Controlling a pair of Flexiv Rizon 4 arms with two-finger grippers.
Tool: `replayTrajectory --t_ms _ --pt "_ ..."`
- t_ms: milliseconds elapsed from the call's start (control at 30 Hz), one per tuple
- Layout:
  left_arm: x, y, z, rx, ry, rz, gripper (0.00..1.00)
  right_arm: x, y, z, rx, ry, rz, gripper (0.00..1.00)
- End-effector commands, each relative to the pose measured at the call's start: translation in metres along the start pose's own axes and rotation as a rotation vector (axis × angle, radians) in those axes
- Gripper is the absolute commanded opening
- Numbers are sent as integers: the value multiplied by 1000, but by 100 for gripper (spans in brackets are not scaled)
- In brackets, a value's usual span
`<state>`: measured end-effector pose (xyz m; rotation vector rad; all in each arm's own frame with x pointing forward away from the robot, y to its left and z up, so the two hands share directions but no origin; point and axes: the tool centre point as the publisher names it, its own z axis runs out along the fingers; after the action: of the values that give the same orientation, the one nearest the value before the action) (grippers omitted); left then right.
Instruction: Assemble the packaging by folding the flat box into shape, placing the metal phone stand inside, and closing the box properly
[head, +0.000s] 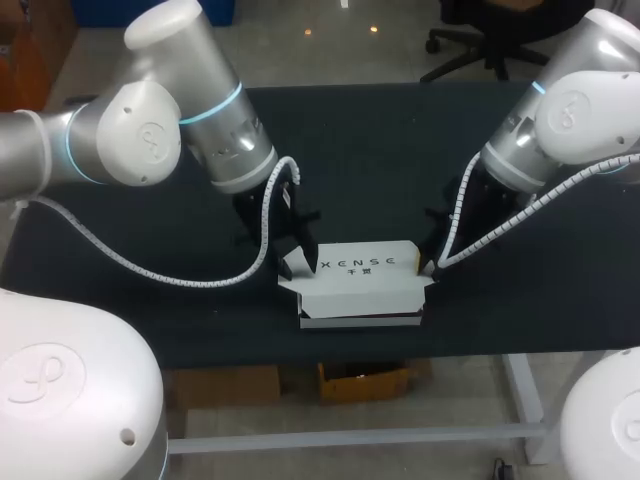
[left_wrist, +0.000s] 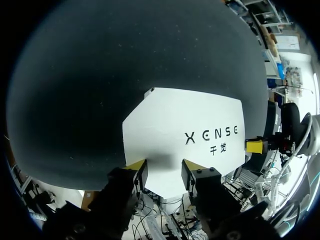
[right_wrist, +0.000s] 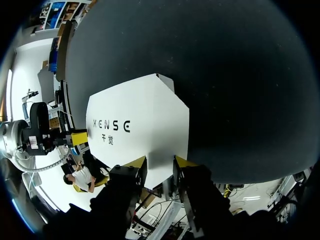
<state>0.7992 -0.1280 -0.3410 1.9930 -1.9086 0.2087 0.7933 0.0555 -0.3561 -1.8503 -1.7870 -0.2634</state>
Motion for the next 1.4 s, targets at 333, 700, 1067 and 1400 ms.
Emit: replayTrajectory --t_ms 333,700,1067,1400 --pt "3 3 2 16 -24 8 46 9 -1 3 -10 -24 -9 31" --pt "4 4 7 24 -33 18 47 -2 -2 16 -15 -40 5 31" --pt "5 9 13 59 -24 50 48 -7 -4 16 -60 -41 2 32" --pt "1 12 16 73 -33 53 48 -7 -3 20 -70 -45 -6 31"
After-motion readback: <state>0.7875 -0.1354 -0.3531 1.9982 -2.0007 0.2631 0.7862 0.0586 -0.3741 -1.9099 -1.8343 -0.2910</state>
